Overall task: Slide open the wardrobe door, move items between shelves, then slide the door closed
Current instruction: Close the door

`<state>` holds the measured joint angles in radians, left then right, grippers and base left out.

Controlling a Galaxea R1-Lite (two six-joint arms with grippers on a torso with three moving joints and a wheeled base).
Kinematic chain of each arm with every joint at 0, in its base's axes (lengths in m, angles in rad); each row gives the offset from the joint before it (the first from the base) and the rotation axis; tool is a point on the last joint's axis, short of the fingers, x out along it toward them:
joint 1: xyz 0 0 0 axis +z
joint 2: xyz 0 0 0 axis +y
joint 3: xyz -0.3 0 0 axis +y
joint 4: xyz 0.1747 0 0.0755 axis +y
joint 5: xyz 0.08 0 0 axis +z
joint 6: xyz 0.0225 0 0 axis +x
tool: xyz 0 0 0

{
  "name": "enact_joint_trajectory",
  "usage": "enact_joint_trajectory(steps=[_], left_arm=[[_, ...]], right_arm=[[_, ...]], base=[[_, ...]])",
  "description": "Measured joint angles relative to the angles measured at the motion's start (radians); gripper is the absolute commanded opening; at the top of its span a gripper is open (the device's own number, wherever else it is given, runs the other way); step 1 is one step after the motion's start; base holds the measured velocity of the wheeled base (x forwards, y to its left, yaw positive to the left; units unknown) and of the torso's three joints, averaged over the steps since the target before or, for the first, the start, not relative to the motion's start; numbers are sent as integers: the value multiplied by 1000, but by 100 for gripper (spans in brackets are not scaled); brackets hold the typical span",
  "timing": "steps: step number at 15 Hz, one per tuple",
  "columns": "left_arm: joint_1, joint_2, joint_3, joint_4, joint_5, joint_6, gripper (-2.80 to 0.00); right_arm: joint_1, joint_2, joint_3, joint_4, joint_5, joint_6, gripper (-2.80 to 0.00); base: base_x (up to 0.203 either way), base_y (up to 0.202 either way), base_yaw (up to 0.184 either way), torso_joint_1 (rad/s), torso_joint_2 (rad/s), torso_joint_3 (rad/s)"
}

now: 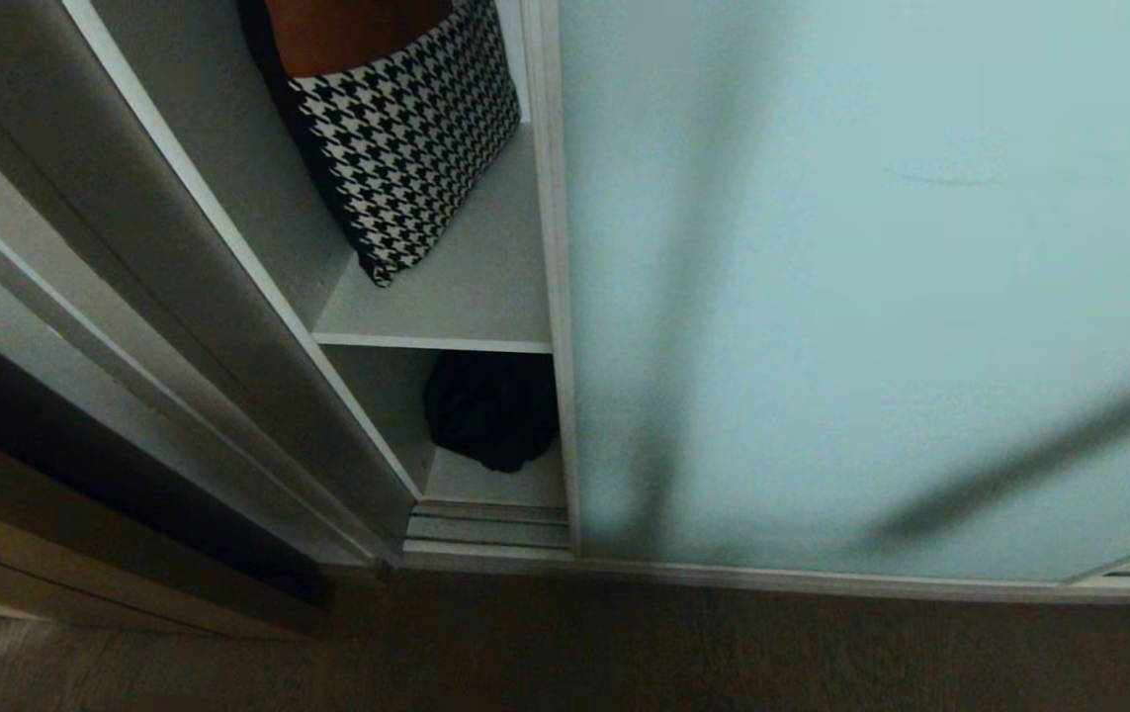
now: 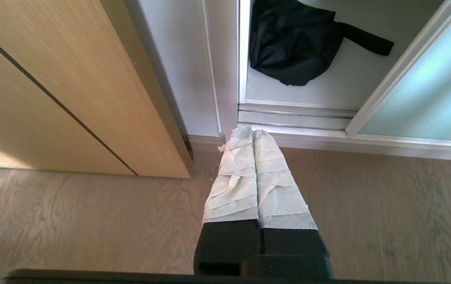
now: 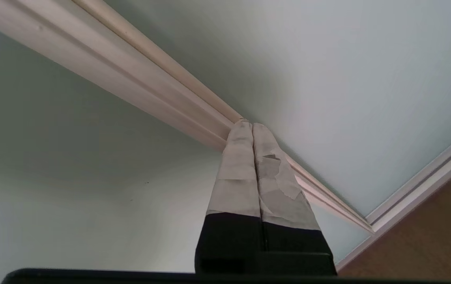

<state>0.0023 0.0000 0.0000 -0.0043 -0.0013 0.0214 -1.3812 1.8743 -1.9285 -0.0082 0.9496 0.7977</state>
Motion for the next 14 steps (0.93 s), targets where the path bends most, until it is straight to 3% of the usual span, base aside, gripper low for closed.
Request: enact_joint_trajectory(steps=[7, 14], left_arm=[[0, 0, 0, 0, 0, 0, -280], [0, 0, 0, 0, 0, 0, -280]], right_arm=[[-14, 15, 6, -17, 0, -3, -280], [40, 64, 8, -36, -5, -1, -280]], base=[[0, 0, 0, 0, 0, 0], [0, 0, 0, 0, 0, 0]])
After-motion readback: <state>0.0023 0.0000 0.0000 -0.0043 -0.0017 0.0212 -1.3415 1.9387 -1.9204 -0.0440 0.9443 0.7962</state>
